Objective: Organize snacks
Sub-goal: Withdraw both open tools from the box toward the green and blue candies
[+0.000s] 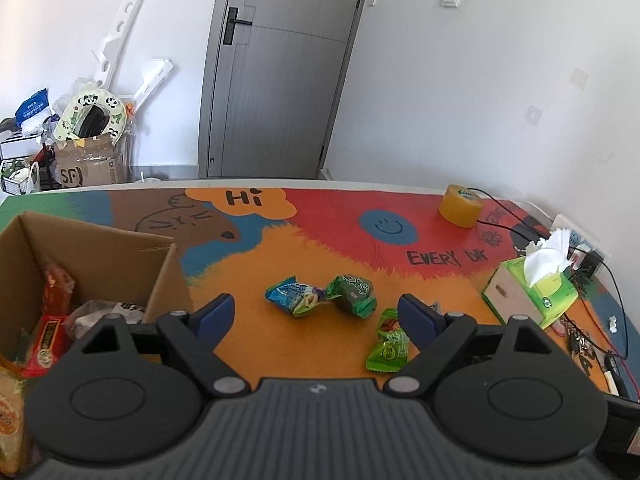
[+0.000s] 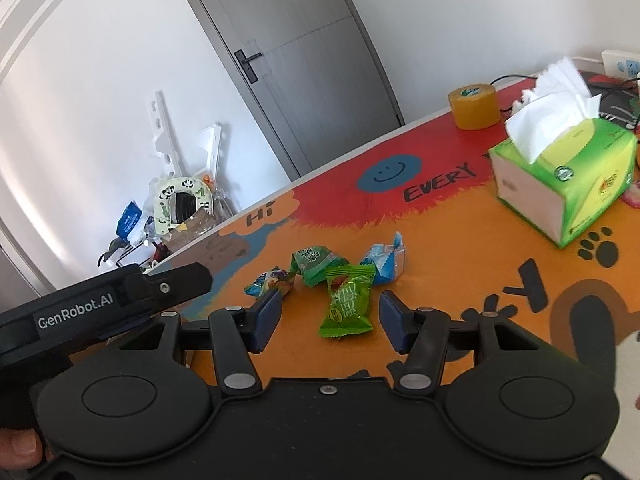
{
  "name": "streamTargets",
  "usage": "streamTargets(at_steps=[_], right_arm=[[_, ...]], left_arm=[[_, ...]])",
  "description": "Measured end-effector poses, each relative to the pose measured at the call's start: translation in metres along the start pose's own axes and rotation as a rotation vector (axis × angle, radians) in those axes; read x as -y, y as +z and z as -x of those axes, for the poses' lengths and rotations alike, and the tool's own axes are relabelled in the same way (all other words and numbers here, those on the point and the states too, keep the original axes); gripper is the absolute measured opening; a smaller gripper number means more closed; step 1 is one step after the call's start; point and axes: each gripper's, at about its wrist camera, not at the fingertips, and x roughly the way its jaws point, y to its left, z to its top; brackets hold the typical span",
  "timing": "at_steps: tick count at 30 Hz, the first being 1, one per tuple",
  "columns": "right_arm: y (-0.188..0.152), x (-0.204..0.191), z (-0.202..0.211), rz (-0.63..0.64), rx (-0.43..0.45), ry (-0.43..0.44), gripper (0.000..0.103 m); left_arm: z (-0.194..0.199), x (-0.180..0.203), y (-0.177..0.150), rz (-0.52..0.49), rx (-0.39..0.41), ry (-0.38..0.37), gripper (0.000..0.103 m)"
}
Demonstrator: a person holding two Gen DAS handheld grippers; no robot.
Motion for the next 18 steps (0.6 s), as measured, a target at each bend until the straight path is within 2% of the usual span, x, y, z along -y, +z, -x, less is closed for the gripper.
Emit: streamTargets(at_steps=[4, 8, 16, 18], right_arm=[[0.003, 0.003, -0.012, -0.006, -0.020, -0.006, 0.055], [0.005, 0.005, -0.024, -0.010, -0.044, -0.012, 0.055], [0.007, 0.011, -0.049, -0.016, -0.093, -0.017, 0.054], [0.006, 0.015, -0.057, -0.018, -0.110, -0.013, 0.043]], left_arm=[[-0.009, 0.000, 0.002, 0.014, -0.004, 0.027, 0.084], [-0.021, -0.001, 0.005, 0.025, -0.025, 0.039, 0.074], [-0.039, 0.002, 0.010, 0.045, -0.033, 0.059, 0.073], [-0.046, 0.003, 0.011, 0.050, -0.036, 0.066, 0.073]])
